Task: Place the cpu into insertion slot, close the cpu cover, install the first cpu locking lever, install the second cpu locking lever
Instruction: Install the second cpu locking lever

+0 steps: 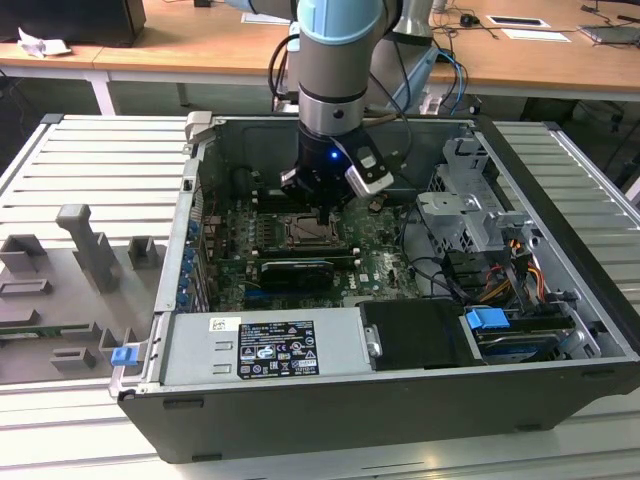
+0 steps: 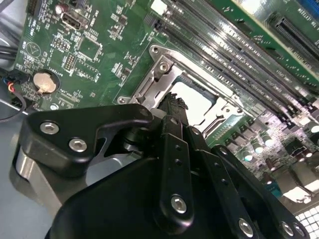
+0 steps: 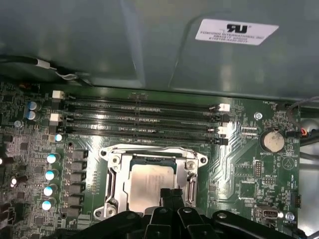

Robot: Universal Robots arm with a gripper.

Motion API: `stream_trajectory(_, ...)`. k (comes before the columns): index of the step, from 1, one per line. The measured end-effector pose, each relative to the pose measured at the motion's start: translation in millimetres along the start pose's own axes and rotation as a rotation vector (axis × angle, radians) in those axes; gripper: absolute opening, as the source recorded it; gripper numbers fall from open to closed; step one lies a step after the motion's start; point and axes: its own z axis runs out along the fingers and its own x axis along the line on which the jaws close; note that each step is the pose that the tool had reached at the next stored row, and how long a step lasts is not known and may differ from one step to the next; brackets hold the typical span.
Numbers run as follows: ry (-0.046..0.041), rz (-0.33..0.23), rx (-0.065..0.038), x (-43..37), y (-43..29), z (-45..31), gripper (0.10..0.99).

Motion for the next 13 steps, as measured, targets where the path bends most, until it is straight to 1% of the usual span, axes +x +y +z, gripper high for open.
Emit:
stream_trajectory(4,0.0001,0.000,0.000,0.2,-2.2,-0.2,0.106)
stream_trajectory(10,0.0000,0.000,0.000,0.1,-2.5,-2.3,0.106)
stream_trajectory(13,0.0000,0.000,0.000,0.2,-3.7,-2.8,0.106)
